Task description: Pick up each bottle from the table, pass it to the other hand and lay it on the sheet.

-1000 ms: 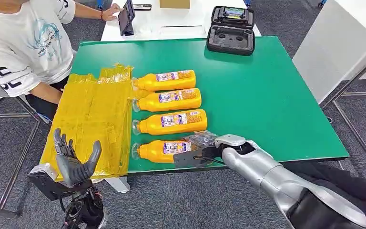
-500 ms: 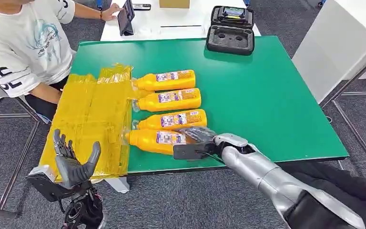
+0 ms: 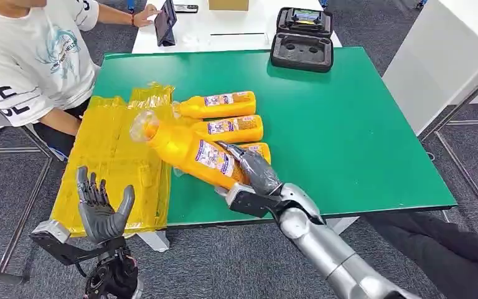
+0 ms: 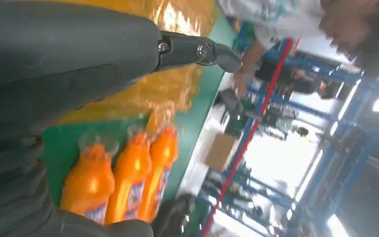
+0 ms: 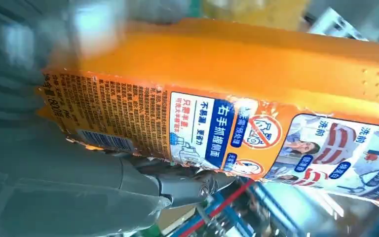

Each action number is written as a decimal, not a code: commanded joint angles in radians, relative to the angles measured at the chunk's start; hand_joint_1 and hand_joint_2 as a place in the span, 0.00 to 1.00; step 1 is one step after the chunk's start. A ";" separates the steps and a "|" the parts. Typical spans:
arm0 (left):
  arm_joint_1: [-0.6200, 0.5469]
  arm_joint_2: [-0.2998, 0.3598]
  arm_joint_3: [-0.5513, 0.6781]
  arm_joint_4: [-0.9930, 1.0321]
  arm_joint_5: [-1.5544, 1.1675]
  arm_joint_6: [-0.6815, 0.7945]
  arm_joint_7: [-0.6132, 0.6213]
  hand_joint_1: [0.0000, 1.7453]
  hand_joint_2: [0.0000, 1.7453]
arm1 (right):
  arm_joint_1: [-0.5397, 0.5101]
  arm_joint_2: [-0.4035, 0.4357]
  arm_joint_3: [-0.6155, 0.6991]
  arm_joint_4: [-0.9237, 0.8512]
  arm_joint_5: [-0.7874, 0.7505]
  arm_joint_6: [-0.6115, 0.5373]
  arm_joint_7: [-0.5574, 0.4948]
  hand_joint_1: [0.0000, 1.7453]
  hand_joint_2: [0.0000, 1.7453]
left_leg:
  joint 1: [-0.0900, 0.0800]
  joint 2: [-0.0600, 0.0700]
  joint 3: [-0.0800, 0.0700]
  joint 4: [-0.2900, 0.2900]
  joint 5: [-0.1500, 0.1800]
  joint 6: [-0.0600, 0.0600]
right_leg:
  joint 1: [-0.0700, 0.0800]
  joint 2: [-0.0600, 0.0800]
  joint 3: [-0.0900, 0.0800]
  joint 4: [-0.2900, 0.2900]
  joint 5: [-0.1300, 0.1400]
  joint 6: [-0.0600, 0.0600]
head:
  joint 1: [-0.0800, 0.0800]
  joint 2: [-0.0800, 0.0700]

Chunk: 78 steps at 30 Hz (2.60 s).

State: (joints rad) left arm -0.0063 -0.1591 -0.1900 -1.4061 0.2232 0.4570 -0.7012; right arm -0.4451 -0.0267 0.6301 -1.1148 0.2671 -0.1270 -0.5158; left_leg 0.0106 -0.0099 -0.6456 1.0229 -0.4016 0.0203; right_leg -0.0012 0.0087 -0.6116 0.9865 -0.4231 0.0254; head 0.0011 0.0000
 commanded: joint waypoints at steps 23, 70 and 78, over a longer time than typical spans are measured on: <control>-0.105 0.086 -0.295 0.128 0.041 -0.334 0.093 0.00 1.00 | 0.171 0.136 -0.186 0.075 0.044 0.113 -0.080 1.00 1.00 | -0.001 0.001 0.005 -0.002 -0.001 0.000 | 0.000 -0.001 0.005 -0.002 -0.001 0.000 | 0.000 0.000; -0.090 0.072 -0.235 0.151 0.134 -0.372 0.053 0.00 1.00 | 0.060 0.134 -0.022 0.313 0.182 0.204 -0.073 1.00 1.00 | -0.001 0.002 0.005 -0.001 -0.002 0.000 | 0.000 0.000 0.005 -0.001 -0.001 0.000 | 0.000 0.000; -0.110 0.097 -0.298 0.179 0.033 -0.371 0.044 1.00 1.00 | 0.103 0.124 -0.055 0.229 0.171 0.184 -0.061 1.00 1.00 | -0.001 0.001 0.005 -0.001 -0.002 0.000 | 0.000 -0.001 0.006 -0.001 -0.002 0.000 | 0.000 0.000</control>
State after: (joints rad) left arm -0.0749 -0.0957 -0.4269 -1.2848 0.3335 0.0812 -0.6653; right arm -0.3364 0.1125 0.5680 -0.8869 0.4456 0.0702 -0.5901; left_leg 0.0098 -0.0093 -0.6457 1.0229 -0.4017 0.0204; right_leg -0.0014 0.0090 -0.6118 0.9865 -0.4231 0.0255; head 0.0015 0.0000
